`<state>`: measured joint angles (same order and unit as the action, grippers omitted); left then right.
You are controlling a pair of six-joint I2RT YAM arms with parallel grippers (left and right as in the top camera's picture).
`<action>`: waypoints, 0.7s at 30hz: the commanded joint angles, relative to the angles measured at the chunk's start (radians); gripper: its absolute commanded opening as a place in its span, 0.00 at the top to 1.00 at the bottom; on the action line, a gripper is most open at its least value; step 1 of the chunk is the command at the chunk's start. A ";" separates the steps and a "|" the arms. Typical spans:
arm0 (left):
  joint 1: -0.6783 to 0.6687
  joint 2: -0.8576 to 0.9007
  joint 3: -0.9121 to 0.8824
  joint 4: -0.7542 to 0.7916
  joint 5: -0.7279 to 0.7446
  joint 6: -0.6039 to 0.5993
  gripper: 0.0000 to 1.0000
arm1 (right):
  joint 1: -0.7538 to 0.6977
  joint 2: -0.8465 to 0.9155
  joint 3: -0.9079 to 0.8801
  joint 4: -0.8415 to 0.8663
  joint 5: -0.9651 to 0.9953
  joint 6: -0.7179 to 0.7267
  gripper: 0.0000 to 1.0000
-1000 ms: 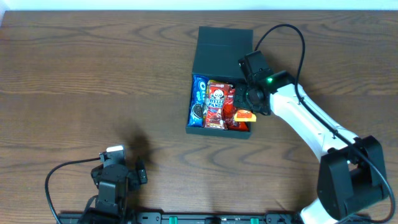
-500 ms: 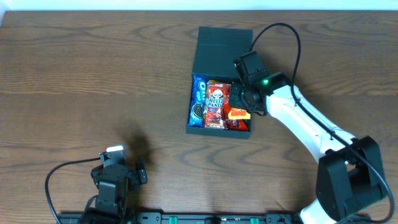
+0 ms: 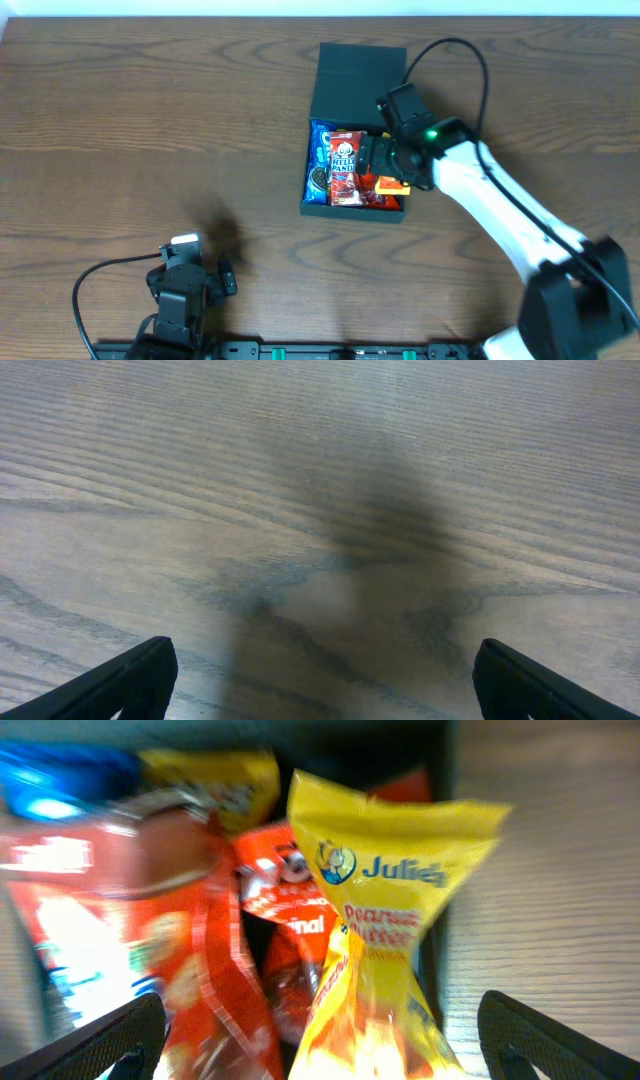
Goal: Pack container
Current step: 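Lift the Julie's packet into the box's right corner and release, then withdraw the right gripper from the box toward the right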
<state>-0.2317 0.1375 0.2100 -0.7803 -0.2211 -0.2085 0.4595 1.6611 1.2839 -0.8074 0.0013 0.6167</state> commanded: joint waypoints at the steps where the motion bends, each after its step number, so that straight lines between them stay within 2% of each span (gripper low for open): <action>1: 0.004 -0.005 -0.027 -0.037 -0.014 0.014 0.05 | 0.004 -0.135 0.032 -0.004 0.032 -0.005 0.01; 7: 0.004 -0.005 -0.027 -0.037 -0.014 0.014 0.05 | 0.005 -0.278 0.032 -0.047 0.017 -0.004 0.01; 13: 0.004 -0.005 -0.027 -0.037 -0.014 0.014 0.05 | 0.006 -0.288 0.022 -0.205 0.056 0.023 0.01; 15: 0.004 -0.005 -0.027 -0.037 -0.014 0.014 0.05 | 0.008 -0.303 0.002 -0.251 0.101 0.078 0.01; 21: 0.004 -0.005 -0.027 -0.037 -0.014 0.014 0.05 | 0.083 -0.479 -0.110 -0.261 0.142 0.084 0.01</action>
<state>-0.2317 0.1375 0.2100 -0.7803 -0.2211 -0.2085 0.5003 1.2705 1.2095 -1.0645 0.0956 0.6777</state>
